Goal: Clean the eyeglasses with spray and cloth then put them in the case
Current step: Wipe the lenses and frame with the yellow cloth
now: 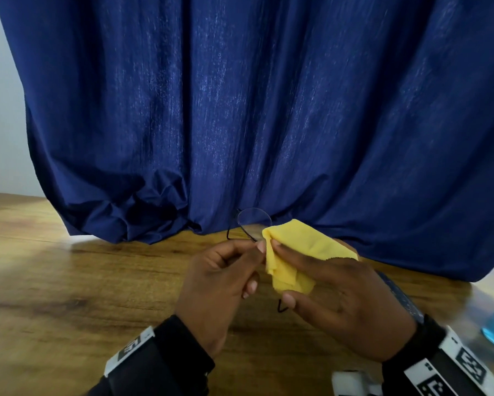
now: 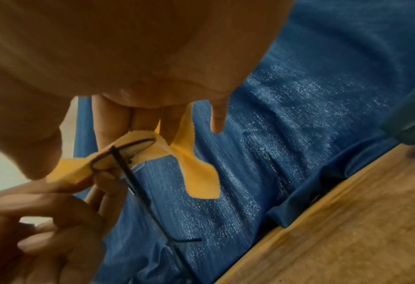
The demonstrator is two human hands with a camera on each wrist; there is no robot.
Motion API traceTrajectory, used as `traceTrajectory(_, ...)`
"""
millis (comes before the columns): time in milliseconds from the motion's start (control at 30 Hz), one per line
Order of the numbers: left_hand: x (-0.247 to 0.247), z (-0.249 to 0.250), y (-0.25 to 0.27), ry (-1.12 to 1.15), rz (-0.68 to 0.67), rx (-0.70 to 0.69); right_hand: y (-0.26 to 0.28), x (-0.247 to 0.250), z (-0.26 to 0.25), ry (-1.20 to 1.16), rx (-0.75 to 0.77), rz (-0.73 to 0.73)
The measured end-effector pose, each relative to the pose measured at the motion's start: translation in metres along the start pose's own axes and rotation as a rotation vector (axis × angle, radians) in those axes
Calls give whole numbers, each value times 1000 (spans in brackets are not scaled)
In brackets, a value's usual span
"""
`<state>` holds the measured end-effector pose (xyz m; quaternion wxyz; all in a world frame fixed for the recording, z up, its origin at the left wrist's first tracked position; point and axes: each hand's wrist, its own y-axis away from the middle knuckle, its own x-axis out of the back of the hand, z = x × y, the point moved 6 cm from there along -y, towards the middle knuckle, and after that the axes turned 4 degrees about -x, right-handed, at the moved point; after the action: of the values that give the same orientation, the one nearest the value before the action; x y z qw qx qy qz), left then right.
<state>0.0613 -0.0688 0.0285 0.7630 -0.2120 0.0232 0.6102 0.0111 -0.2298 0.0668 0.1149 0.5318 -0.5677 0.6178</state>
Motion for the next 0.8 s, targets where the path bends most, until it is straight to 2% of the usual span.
traceTrajectory(267,23,7,-15,89,116,-9,2,2,7,-45,-26,-2)
traceTrajectory(467,5,0,-4,12,20,17,0,-2,3,-31,-12,-30)
traceTrajectory(700,15,0,-11,47,70,27,3,7,6,-66,-17,90)
traceTrajectory(800,11,-1,-8,41,36,39,0,3,5,-14,-44,32)
